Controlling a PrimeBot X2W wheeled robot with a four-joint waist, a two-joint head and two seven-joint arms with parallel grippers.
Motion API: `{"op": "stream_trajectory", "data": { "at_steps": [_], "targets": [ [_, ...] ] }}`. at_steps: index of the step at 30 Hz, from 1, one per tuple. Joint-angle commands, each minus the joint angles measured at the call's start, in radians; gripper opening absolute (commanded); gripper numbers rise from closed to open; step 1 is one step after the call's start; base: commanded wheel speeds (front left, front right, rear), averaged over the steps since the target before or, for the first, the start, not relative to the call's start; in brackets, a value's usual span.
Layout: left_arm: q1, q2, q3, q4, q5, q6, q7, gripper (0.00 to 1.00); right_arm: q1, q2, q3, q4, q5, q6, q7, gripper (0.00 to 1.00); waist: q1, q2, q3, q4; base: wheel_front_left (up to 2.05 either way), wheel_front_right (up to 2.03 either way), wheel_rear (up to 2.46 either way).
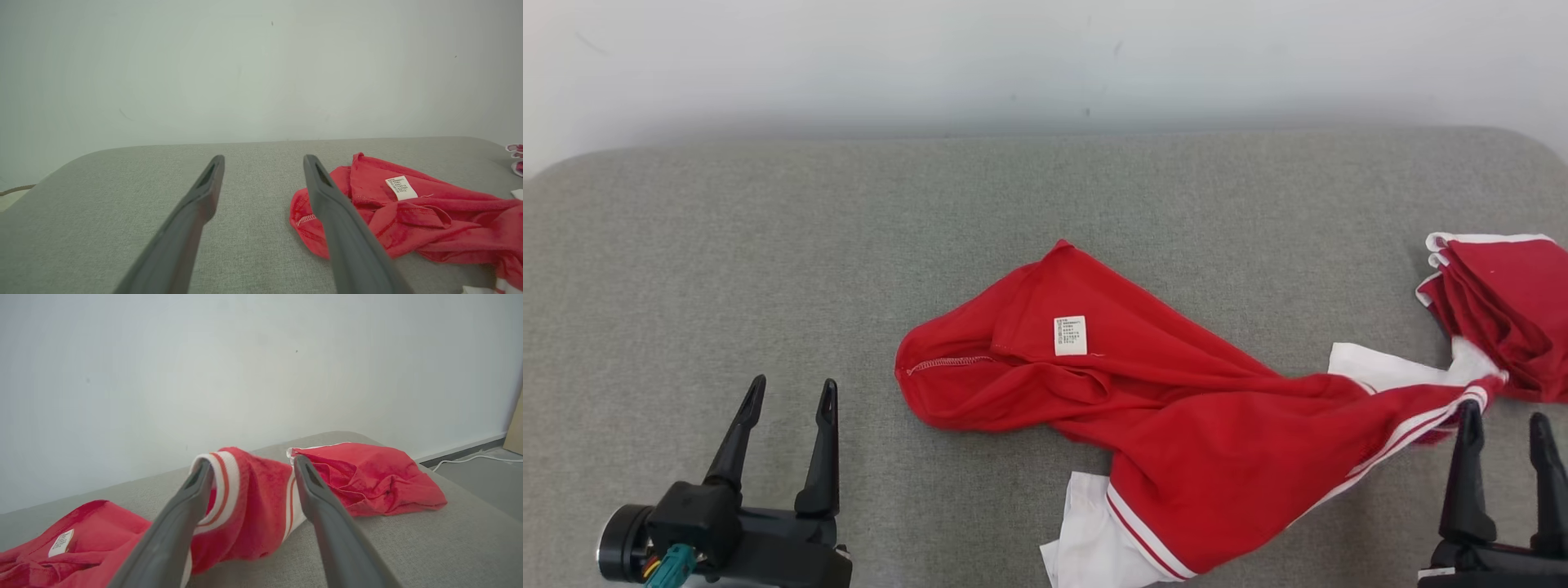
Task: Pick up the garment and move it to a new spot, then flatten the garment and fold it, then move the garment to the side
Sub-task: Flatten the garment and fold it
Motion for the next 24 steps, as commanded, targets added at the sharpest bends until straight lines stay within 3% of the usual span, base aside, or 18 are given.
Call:
{"op": "stream_trajectory", "data": {
  "at_steps": [1, 10, 16, 24],
  "targets": [
    [0.017, 0.005, 0.0, 0.001, -0.005, 0.002, -0.001, 1.0, 0.014, -0.006, 0.012, -0.003, -0.016, -0.001, -0.002, 1.0, 0.0001, 0.0, -0.014, 0.009, 0.0, 0.0, 0.0],
    [0.027, 0.01, 0.001, -0.01, -0.009, 0.011, -0.001, 1.0, 0.083, 0.007, 0.024, -0.015, -0.022, -0.001, 0.065, 1.0, 0.0001, 0.0, -0.024, 0.003, 0.0, 0.0, 0.0],
    [0.037, 0.018, 0.006, -0.027, -0.017, 0.019, 0.009, 1.0, 0.055, 0.004, 0.086, -0.067, -0.053, -0.001, 0.075, 1.0, 0.0001, 0.0, -0.023, -0.02, 0.0, 0.0, 0.0],
    [0.047, 0.022, -0.008, -0.044, -0.016, 0.024, 0.028, 1.0, 0.0, -0.04, 0.19, -0.087, -0.097, -0.001, 0.102, 1.0, 0.0001, 0.0, -0.041, -0.001, 0.0, 0.0, 0.0]
  ]
}}
